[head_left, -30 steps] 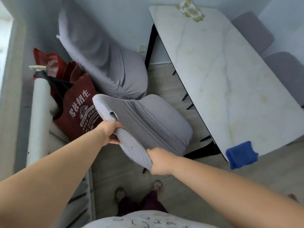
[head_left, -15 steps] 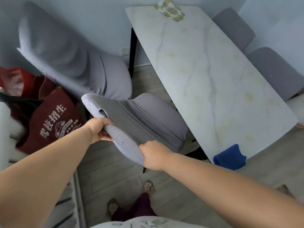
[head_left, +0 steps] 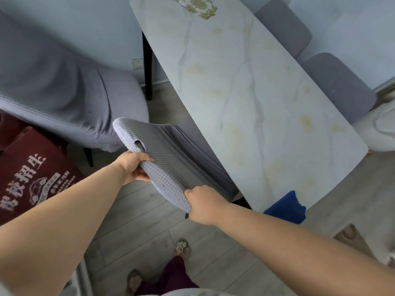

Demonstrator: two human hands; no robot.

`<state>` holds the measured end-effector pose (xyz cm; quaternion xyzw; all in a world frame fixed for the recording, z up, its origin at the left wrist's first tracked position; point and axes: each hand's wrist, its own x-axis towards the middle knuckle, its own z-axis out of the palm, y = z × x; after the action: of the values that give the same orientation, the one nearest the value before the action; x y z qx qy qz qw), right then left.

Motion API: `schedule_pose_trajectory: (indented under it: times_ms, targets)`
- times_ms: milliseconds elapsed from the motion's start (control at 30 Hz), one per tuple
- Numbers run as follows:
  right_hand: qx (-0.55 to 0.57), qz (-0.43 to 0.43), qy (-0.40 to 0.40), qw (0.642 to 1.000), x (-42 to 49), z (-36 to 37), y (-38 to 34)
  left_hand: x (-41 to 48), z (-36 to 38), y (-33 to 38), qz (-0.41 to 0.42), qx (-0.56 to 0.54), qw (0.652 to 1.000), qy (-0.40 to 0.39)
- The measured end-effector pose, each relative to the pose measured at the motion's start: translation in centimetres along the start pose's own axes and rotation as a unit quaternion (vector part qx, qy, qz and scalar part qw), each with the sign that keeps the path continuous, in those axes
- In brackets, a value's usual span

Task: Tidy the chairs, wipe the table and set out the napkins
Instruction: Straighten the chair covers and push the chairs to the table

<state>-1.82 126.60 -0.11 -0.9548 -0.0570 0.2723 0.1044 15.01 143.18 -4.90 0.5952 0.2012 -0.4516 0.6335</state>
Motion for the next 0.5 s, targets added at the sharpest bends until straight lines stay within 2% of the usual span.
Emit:
schedule_pose_trajectory:
  times_ms: [500]
  targets:
    - [0.020,0.075,0.024,0.997,-0.7,0.8,5.4,3.7,7.2,1.9,0.003,0.061,0.998,-0.012]
